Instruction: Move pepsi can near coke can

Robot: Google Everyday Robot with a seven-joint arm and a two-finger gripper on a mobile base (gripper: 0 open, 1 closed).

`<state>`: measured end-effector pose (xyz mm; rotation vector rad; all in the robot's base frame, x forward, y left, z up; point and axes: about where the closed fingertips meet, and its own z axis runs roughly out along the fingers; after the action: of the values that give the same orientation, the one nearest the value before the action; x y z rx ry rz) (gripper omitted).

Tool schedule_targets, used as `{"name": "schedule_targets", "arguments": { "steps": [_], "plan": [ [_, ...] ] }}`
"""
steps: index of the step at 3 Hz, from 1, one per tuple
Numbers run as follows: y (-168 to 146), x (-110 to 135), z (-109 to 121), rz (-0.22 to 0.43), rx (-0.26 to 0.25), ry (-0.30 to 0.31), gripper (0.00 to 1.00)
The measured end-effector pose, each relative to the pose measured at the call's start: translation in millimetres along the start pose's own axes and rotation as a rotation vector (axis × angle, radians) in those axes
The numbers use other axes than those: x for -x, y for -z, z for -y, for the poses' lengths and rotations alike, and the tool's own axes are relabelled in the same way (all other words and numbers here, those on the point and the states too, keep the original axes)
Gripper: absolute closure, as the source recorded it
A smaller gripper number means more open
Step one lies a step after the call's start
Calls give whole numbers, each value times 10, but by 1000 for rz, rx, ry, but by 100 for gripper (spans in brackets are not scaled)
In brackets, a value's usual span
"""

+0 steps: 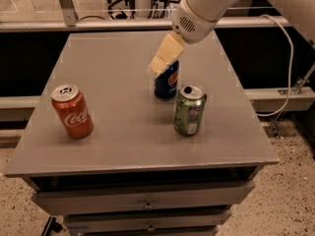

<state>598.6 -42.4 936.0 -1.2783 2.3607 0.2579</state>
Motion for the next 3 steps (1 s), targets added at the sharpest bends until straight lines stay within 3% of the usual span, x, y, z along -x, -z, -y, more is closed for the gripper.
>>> {"name": "schedule_targets", "arguments": {
  "steps": [3],
  "plan": [
    [-636,-206,-30,-77,25,-64,3]
  ]
}}
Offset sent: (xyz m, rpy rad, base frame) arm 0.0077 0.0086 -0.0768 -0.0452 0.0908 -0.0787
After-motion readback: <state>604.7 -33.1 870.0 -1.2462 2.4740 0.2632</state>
